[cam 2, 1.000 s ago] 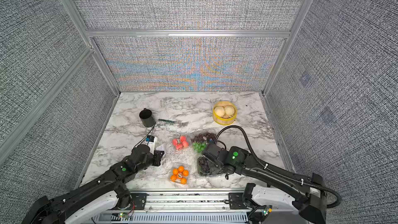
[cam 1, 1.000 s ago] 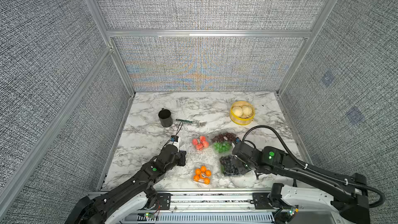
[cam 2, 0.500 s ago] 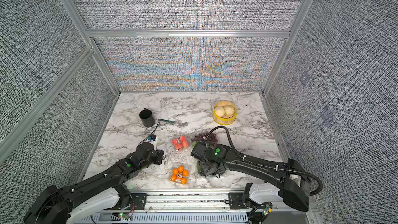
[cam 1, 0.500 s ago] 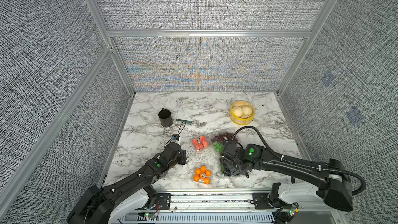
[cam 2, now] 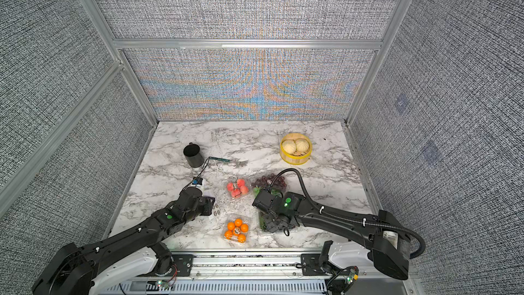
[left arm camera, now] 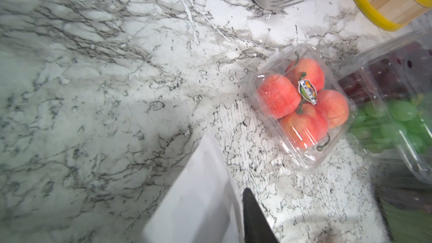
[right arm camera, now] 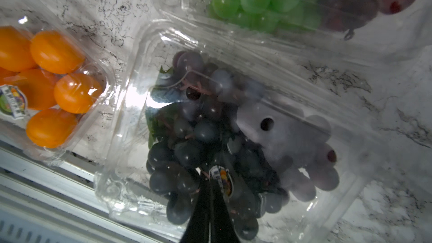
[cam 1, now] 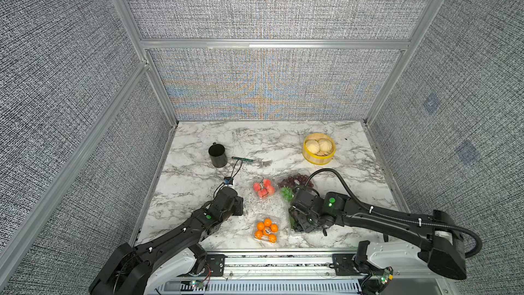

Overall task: Label fruit boxes
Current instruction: Place the label sticker at the center of the board.

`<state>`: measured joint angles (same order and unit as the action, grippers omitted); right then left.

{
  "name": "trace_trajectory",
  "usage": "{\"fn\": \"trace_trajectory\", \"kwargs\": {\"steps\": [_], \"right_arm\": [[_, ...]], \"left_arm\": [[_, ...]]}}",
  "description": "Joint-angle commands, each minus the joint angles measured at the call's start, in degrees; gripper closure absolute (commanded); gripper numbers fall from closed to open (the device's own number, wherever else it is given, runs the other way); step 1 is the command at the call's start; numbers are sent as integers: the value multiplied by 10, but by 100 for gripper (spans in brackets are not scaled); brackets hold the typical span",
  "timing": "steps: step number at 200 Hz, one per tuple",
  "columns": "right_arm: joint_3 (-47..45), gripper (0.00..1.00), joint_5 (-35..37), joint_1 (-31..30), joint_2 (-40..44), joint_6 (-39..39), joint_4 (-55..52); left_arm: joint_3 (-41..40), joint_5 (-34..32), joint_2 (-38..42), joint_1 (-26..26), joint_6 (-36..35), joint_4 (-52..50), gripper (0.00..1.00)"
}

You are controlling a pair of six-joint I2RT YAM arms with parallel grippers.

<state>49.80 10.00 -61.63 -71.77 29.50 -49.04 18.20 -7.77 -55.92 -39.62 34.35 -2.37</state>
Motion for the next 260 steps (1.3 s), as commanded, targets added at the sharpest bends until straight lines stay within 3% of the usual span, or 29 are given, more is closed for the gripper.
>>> {"fn": "trace_trajectory", "kwargs": {"steps": [1, 15, 37, 61, 78, 93, 203, 260], "right_arm": [[0, 83, -5, -1, 17, -4, 14], [4, 80, 4, 1, 29, -6, 15], [18, 75, 11, 1, 35, -14, 7], [25, 76, 24, 1, 39, -12, -4], [21, 93, 26, 2, 43, -9, -5], [16, 100, 27, 1, 40, -3, -10], [-16, 100, 44, -4, 7, 20, 0], [-31, 81, 36, -8, 23, 20, 9]], "left_arm": [[3, -30, 14, 1, 0, -13, 56], [2, -42, 22, 2, 2, -24, 36], [1, -51, 33, 1, 2, -35, 28], [3, -56, 50, 1, 7, -51, 18], [0, -57, 66, 1, 8, -56, 17], [-4, -53, 76, 2, 8, -58, 17], [-16, -27, 83, 1, 13, -39, 17], [-18, -19, 67, 1, 14, -23, 17]]}}
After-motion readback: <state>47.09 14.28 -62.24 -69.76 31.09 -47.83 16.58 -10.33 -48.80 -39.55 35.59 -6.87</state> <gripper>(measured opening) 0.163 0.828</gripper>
